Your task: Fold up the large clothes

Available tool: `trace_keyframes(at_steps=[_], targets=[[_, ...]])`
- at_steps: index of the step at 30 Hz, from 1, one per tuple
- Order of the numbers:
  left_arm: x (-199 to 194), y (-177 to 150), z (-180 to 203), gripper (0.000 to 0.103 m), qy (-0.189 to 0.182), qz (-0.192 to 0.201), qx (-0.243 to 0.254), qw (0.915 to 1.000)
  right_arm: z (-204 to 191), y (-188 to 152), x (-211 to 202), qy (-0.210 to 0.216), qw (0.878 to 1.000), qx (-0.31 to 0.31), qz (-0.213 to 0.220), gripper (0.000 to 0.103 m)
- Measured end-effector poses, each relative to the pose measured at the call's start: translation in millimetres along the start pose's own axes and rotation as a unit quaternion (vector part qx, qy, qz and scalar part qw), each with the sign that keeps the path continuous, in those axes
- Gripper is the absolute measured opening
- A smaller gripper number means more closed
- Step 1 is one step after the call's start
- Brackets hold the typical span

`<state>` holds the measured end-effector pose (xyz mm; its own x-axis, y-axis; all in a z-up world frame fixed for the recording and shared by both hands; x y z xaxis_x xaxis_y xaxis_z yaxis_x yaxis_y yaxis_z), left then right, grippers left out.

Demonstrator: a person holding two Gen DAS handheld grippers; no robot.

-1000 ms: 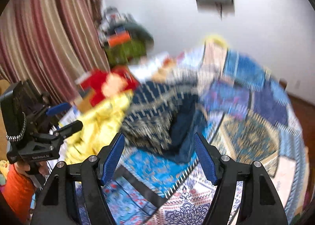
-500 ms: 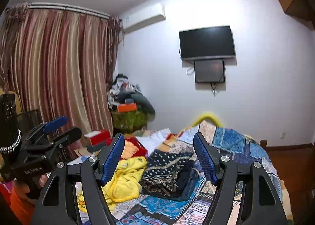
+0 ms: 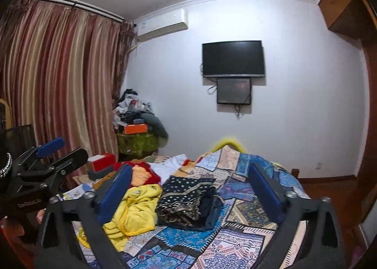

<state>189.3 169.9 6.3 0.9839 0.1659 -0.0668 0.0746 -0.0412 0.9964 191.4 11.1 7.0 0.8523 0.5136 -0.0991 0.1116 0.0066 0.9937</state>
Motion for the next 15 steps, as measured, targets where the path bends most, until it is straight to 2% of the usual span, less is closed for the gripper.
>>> trace_keyframes(at_steps=[15], targets=[[-2, -4, 7, 0.103, 0.000, 0.001, 0.011, 0.9999, 8, -6, 10, -0.017, 1.000, 0.006, -0.012, 0.103]])
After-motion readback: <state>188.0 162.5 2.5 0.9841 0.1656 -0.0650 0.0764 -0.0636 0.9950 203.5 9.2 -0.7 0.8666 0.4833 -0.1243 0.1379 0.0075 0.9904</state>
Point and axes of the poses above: each gripper's, at about its wrist camera, not at the fingertips, and x roughly the way its jaws point, z to its right, y to its top, the point moved 10 cm from there along x, roughly the way its jaws point, and after that the axes turned 5 degrees about x, right-handed, at the moved point
